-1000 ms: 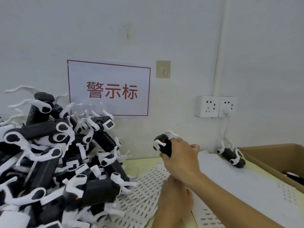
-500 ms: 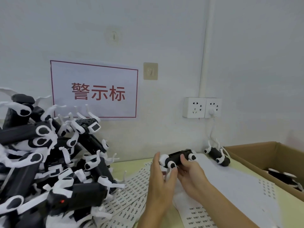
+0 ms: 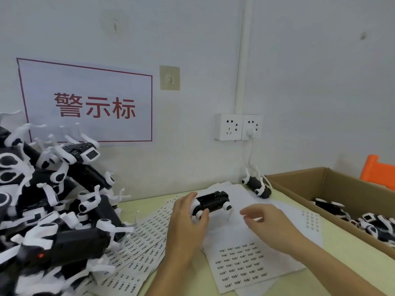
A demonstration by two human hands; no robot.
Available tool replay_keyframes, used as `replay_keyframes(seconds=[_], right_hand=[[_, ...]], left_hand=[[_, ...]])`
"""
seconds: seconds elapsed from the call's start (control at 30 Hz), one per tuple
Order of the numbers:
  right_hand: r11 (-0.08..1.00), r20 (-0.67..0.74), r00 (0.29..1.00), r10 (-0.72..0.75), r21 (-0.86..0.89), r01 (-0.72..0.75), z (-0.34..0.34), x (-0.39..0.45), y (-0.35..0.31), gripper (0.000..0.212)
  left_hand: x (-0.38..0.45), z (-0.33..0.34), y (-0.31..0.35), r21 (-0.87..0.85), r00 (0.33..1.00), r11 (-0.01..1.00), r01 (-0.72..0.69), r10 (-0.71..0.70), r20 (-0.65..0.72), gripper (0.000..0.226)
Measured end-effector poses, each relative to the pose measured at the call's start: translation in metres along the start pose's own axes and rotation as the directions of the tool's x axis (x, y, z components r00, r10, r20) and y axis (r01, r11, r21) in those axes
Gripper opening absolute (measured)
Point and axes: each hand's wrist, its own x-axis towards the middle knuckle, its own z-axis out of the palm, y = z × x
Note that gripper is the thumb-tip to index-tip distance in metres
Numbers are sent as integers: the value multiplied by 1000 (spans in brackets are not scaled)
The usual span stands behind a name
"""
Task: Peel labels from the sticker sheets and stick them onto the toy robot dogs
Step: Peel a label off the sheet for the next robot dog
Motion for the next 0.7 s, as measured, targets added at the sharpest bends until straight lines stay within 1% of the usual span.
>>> replay_keyframes(seconds=[0.07,0.1,0.17,0.2,0.27,0.3,0.33,0.4,0.43,0.47,0.53,0.6,0.7], right_hand=[[992,-80,997,24,-122,-33,-14,-6,24,22],[985,-94,994,56,-160,-71,-19,-9,34,24],[966,-76,989,127,-218,-141,-25,-13,49,29],[957,-64,988,144,-244,-155,-26,-14,53,33],[952,-54,987,151,-262,-160,-28,-14,54,39],[955,-55,987,152,-249,-161,-28,-13,54,41],[961,-58,987,152,-225,-161,-29,-12,54,41],[975,-85,985,153,-151,-165,-29,-12,53,42],[981,-112,981,158,-95,-169,-30,-11,53,41],[985,-142,976,163,-36,-170,-31,-11,53,42],[985,-175,969,173,59,-165,-31,-11,52,44],[978,-159,970,183,134,-162,-29,-11,50,46],[966,-140,972,190,204,-160,-30,-10,50,42]], left_hand=[[-1,-1,3,116,1000,993,-19,18,3,58],[-2,-2,6,200,999,979,-45,43,12,62],[-5,-1,13,320,985,933,-166,169,20,61],[-6,0,18,340,966,907,-249,257,23,57],[-10,5,30,320,915,862,-394,400,49,45],[-13,10,35,309,892,839,-448,442,93,41],[-16,14,38,311,879,822,-477,448,164,40],[-21,22,39,387,877,794,-469,367,310,42],[-21,23,36,462,886,765,-450,316,339,44],[-20,23,32,538,899,726,-428,279,339,48],[-18,20,29,651,927,661,-373,239,289,56],[-16,15,29,731,949,607,-313,225,220,61],[-15,9,29,752,961,607,-259,241,136,58]])
